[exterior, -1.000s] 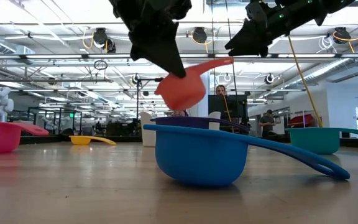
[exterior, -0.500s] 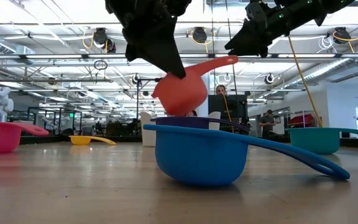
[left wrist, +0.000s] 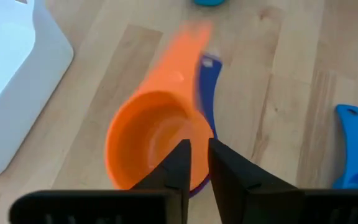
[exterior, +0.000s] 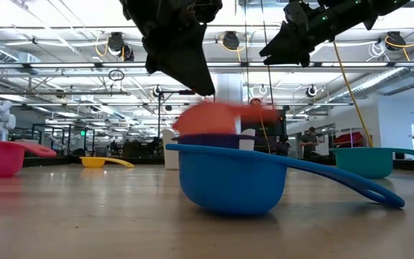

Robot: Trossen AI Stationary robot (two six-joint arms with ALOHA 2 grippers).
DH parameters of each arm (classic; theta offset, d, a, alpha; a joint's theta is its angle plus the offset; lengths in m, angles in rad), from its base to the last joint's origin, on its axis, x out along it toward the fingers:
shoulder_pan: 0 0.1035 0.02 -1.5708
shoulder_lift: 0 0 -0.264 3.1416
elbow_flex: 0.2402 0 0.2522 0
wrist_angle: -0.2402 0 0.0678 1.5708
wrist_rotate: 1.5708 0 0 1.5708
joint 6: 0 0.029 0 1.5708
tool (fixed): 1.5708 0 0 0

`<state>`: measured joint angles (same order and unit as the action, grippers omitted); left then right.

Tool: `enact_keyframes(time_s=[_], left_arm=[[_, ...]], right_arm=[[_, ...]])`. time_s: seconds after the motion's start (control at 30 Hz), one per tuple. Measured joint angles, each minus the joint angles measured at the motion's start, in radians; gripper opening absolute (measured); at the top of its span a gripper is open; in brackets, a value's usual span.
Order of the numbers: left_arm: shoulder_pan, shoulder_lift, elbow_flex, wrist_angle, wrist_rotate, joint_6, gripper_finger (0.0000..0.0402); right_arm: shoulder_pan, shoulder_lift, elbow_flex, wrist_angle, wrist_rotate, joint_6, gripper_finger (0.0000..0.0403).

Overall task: Nest measuring cups in basket
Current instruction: Stack the orange measuring cup on top of the purple measuring cup, then stack the red measuring cup on top of the orange measuring cup

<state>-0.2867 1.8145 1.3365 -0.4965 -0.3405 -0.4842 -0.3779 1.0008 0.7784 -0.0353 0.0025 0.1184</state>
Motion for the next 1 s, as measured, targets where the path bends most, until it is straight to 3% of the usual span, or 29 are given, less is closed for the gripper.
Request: enact_keyframes(time_s=[0.27, 0.5, 0.67, 0.77, 0.87, 1.0], left_arm=[[0.000, 0.000, 0.000, 0.000, 0.000, 0.012, 0.0070], [0.001, -0.039, 0.018, -0.015, 0.001, 0.137, 0.0071], [0.000, -0.161, 0.017, -0.031, -0.006, 0.209, 0.0071], [-0.014, -0.258, -0.015, -0.034, -0.063, 0.238, 0.0071], [-0.035, -0.379, -0.078, -0.046, -0.138, 0.244, 0.0072], [-0.050, -0.542, -0.216, -0.038, -0.158, 0.212, 0.0072]], right_arm=[[0.000, 0.000, 0.000, 0.000, -0.002, 0.000, 0.0194], [0.000, 0.000, 0.000, -0.008, -0.006, 0.014, 0.0194], [0.027, -0.004, 0.010, -0.048, -0.057, 0.007, 0.0194], [0.060, -0.006, 0.059, -0.137, -0.040, -0.001, 0.0194], [0.106, -0.006, 0.090, -0.215, -0.001, -0.003, 0.0194], [0.163, -0.006, 0.096, -0.268, 0.030, -0.011, 0.0194]])
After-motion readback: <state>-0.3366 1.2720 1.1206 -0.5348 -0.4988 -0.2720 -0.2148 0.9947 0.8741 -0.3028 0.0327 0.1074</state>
